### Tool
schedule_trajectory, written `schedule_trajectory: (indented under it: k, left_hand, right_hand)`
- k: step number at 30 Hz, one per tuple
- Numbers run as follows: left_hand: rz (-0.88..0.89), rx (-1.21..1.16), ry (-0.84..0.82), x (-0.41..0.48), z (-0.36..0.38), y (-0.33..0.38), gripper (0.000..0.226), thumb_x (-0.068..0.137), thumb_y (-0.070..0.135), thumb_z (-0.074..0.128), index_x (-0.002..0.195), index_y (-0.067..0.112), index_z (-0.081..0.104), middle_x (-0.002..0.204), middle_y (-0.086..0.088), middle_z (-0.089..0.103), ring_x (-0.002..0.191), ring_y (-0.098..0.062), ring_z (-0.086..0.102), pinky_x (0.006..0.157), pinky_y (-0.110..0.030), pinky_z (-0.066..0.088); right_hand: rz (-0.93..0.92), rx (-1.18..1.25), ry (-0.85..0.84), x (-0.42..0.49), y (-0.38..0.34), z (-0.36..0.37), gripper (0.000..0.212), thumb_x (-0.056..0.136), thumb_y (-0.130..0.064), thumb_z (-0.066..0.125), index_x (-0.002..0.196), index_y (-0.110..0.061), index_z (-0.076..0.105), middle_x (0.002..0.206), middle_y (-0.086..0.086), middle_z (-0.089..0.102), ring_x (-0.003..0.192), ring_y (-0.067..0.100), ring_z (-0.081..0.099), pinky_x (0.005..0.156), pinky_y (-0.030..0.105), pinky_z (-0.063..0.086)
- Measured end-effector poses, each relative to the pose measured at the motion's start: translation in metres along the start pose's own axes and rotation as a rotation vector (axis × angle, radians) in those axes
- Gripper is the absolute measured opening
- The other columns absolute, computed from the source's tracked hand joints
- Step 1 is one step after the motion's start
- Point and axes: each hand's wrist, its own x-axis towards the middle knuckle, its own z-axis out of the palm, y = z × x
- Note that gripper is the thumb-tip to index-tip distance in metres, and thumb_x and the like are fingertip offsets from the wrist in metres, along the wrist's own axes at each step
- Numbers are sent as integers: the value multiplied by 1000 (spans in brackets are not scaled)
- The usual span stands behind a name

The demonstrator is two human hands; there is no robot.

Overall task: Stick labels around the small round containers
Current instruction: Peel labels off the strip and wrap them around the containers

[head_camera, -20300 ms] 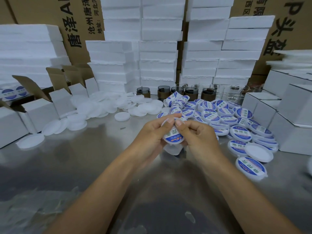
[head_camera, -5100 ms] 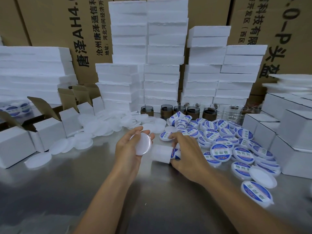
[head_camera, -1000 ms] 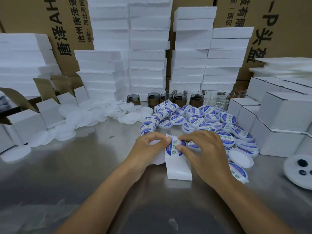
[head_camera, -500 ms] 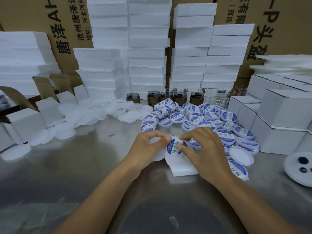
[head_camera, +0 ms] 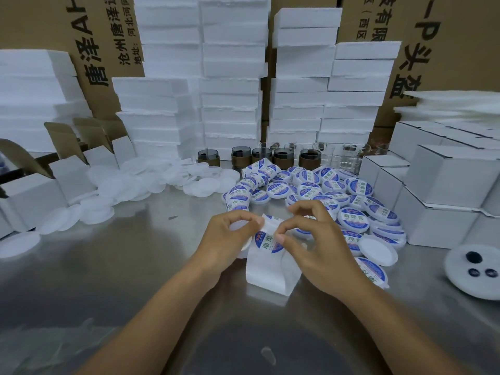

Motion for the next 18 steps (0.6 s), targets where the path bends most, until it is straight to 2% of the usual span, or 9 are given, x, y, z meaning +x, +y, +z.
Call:
schedule_trajectory:
  k: [4,7,9,11,13,14,16,18]
  left_hand:
    - [-12,-3,55,1,0,1,22,84,20,68,63,27,74,74,10,72,66,-3,65,57,-17,51]
    - [-19,-25,76,1,1,0,21,83,21,69,63,26,73,73,7,71,65,-7,64,51,-18,48]
    - [2,22,84,1,1,-2,18,81,25,71,63,28,72,75,7,70,70,-9,64,51,-16,47]
    - [45,77,104,2,1,-4,14,76,28,76,63,29,70,74,11,69,73,-9,63,54,-17,47]
    - [94,112,144,5,-1,-5,14,69,27,81,64,30,69,74,14,68,74,-7,60,61,-21,49]
    - [114,108,164,5,-3,-3,16,67,25,83,63,30,68,75,13,67,75,-7,59,65,-23,50]
    - [177,70,207,6,-7,1,19,65,21,83,63,31,67,75,16,67,74,-3,59,67,-18,49]
    - [228,38,266,5,-10,7,16,70,21,79,65,31,68,76,18,68,73,2,61,71,-16,48]
  right_hand:
    - [156,289,-60,0,-9,-6,22,80,-14,68,66,-31,67,112,-15,50,109,-9,45,83,0,30]
    - [283,627,22,4,-11,-13,26,78,-10,63,55,-21,67,105,-8,63,102,5,57,90,26,39]
    - [348,852,104,6,-12,-19,27,78,-7,57,56,-17,66,93,-3,68,92,14,59,87,35,40]
    - [388,1097,124,7,-14,-21,16,72,-17,57,60,-18,67,79,-3,67,81,13,59,81,34,40]
    - [438,1305,116,6,-17,-21,12,67,-24,55,68,-19,66,77,-2,65,76,13,62,77,33,42]
    - [453,1366,98,5,-19,-20,13,67,-25,55,71,-17,65,78,0,66,75,14,64,77,33,43]
    - [463,1447,42,4,-23,-18,15,69,-25,54,70,-17,67,79,3,67,76,18,67,79,35,45]
    - [461,1497,-28,4,-26,-15,20,73,-27,52,69,-19,70,85,6,68,84,24,68,84,39,47]
